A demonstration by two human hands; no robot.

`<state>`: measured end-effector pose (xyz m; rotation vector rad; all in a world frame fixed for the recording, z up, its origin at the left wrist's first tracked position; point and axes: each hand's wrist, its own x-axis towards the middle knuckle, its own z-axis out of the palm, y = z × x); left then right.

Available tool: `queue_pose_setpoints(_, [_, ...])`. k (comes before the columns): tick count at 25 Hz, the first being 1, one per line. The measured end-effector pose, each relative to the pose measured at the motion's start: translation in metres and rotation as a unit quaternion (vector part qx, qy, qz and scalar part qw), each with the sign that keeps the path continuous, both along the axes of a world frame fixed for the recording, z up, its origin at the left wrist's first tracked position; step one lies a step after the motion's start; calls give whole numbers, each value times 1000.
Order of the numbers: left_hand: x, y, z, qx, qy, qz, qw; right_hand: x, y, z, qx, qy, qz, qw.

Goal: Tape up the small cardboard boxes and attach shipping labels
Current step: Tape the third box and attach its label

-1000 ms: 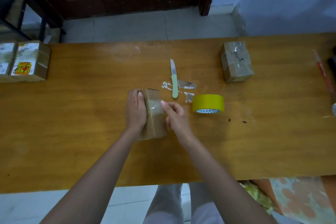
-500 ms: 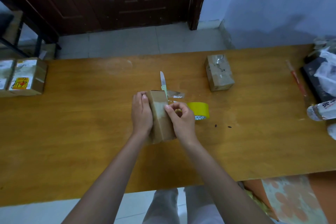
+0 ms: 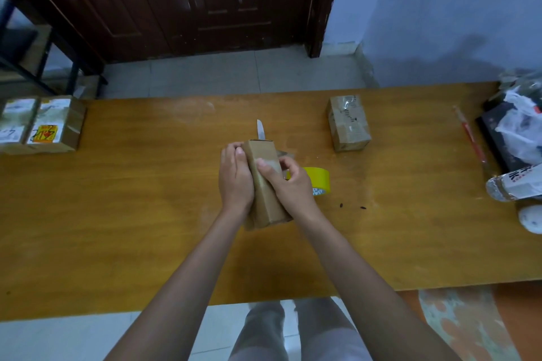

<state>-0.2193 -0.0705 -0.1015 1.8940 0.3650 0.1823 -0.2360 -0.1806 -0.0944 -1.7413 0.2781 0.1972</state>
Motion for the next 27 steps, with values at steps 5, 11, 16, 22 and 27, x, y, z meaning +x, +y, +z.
queue_pose_setpoints(5, [-3,-6,4,62,21,3,998,-3,-9,-2,26,-9,-24,999])
queue_pose_setpoints(11, [2,-16,22,47,49,1,998,-10,-26,15,-84,66,36,994])
queue_pose_setpoints(16, [-8,-19,36,-130,150,-67,978,4,-32,24,77,87,-47,992])
queue_pose_setpoints(22, [-17,-33,39,-57,101,-26,993,3,-30,33,6,32,-16,999])
queue_pose_setpoints(27, [-22,-39,47,-12,81,-3,997,6,-37,38,-151,-76,2,986])
